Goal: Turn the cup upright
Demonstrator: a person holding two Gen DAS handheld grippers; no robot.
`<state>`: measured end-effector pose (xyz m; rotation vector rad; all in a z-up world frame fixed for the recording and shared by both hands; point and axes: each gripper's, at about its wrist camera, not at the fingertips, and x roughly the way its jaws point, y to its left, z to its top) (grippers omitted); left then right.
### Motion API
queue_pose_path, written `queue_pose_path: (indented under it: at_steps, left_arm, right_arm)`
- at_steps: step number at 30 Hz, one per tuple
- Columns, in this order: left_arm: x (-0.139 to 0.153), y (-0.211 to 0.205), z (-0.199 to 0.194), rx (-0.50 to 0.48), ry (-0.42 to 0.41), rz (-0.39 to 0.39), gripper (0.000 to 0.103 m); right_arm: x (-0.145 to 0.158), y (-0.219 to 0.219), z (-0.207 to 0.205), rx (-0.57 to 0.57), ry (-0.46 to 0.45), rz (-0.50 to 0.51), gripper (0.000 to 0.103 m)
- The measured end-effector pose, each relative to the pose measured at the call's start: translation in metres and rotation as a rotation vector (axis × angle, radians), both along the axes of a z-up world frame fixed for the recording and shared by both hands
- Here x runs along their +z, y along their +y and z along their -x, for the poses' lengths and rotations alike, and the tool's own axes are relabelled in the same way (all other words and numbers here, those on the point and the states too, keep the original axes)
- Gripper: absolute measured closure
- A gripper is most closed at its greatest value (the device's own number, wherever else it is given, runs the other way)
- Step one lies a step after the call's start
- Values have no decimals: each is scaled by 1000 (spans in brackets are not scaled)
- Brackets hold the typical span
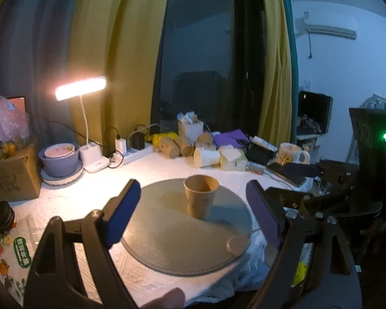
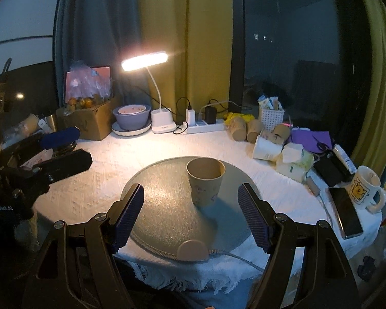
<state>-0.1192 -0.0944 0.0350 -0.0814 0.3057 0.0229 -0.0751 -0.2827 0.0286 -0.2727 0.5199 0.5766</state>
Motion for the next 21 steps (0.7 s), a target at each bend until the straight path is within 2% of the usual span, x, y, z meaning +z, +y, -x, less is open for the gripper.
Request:
queue_pose_path:
  at_steps: [7,12,21]
  left_arm:
    - [4,7,5,25,-43,27,18]
    - [2,6,3,53,-27,7,18]
    - [1,5,7,45,-26,13,18]
  right_arm:
    - [2,5,4,16,-6,5,25]
    - [0,8,4,23,0,11,25]
    - [-1,10,4,22,0,12,25]
